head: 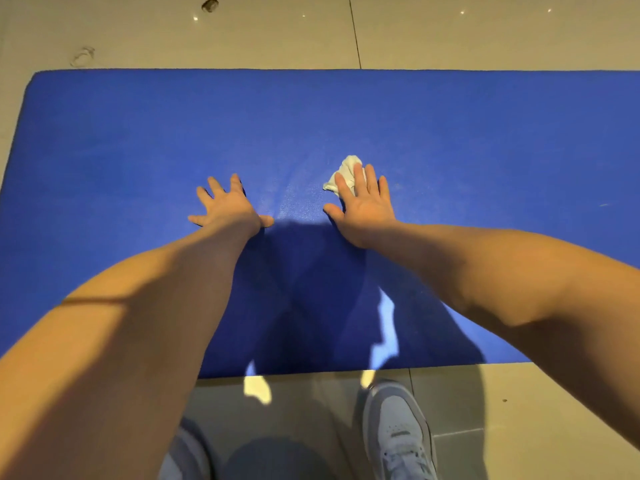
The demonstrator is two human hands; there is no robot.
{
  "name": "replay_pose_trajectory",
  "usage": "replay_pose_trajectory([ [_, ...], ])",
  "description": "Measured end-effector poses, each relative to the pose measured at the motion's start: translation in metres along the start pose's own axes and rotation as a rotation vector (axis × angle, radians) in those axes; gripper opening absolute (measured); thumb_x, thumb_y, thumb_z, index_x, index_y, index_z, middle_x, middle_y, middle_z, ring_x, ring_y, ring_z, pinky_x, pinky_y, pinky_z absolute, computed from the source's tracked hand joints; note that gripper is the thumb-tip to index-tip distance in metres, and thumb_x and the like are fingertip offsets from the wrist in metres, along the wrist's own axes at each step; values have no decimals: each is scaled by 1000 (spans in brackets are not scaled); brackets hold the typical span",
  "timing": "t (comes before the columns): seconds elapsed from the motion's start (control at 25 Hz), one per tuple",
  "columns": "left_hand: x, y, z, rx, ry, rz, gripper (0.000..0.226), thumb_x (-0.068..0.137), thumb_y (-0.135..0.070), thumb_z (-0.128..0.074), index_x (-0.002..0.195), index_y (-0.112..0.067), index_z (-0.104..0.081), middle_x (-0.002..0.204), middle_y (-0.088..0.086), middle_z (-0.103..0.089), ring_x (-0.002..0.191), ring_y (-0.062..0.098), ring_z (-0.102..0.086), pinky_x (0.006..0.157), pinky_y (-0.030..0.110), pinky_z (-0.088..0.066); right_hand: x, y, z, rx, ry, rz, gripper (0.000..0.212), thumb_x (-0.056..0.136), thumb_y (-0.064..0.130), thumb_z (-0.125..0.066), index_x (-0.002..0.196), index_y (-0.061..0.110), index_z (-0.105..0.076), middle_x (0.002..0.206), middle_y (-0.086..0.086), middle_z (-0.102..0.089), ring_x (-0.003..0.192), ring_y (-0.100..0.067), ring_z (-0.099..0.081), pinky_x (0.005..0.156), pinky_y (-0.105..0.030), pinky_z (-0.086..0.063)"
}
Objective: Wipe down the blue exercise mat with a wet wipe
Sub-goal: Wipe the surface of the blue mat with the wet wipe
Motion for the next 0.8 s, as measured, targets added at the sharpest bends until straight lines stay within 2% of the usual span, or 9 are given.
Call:
replay_pose_trajectory([
  [0.08, 3, 3, 0, 11, 52, -9, 122, 73, -64, -79, 159, -38, 5, 167, -1, 14, 153, 35, 11, 111, 72, -23, 3, 11, 8, 35, -45, 23, 73, 96, 61, -27, 156, 23, -14, 166, -4, 9, 152, -24, 12, 123, -50, 5],
  [0.2, 7, 4, 0, 31, 51, -19, 129, 66, -71, -80, 158, -41, 5, 166, -3, 14, 153, 34, 9, 108, 71, -28, 3, 59, 17, 72, -183, 147, 63, 93, 59, -40, 143, 20, -34, 159, -8, -11, 145, -26, -13, 119, -49, -16],
  [0.28, 10, 3, -2, 54, 40, -27, 138, 54, -80, -80, 157, -41, 3, 164, -2, 8, 151, 35, 3, 105, 68, -35, 2, 97, 5, 0, -118, 191, 70, 93, 67, -32, 148, 24, -27, 157, -19, -9, 142, -37, -12, 117, -50, -14],
  [0.36, 10, 4, -1, 81, 20, -35, 141, 49, -83, -80, 157, -41, 1, 162, -1, 3, 149, 35, -3, 102, 65, -39, 5, 118, 0, -65, -100, 205, 70, 94, 69, -28, 151, 28, -24, 159, -24, -6, 144, -41, -9, 117, -53, -11],
  [0.44, 10, 5, 2, 94, 17, -42, 139, 51, -84, -77, 157, -40, 1, 162, 1, 2, 148, 36, -4, 102, 65, -39, 10, 120, 4, -35, -90, 279, 63, 96, 60, -34, 147, 24, -30, 162, -14, -6, 147, -32, -10, 119, -53, -11],
  [0.52, 9, 4, 1, 90, 17, -52, 133, 59, -78, -78, 158, -39, 1, 163, 3, 5, 149, 37, -2, 104, 68, -37, 17, 102, 15, -15, -123, 336, 58, 93, 52, -41, 142, 20, -36, 161, -1, -15, 144, -22, -21, 119, -50, -19],
  [0.6, 8, 3, 2, 72, 20, -61, 129, 64, -71, -81, 159, -38, 1, 164, 4, 7, 150, 37, 1, 105, 71, -34, 26, 54, 27, 34, -157, 235, 66, 93, 50, -42, 150, 20, -26, 162, 4, -14, 147, -22, -21, 121, -46, -17],
  [0.72, 8, 4, 2, 52, 8, -79, 128, 66, -69, -81, 159, -38, 2, 165, 4, 8, 151, 38, 4, 105, 73, -32, 30, -19, 28, -44, -150, -21, 74, 99, 55, -28, 157, 13, -12, 166, 4, 3, 153, -20, 3, 124, -47, -3],
  [0.8, 9, 4, 1, 44, 12, -79, 129, 66, -70, -80, 159, -39, 4, 165, 3, 12, 152, 38, 6, 106, 73, -31, 32, -29, 26, 0, -161, -177, 75, 99, 55, -22, 158, 8, -11, 166, -1, 4, 152, -23, 2, 123, -47, -7],
])
Point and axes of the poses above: each hand's wrist, its own x-axis towards the middle knuckle, its own z-axis out of the back of the hand, y = z × x, the point moved 8 cm from there along x, towards the middle knuckle
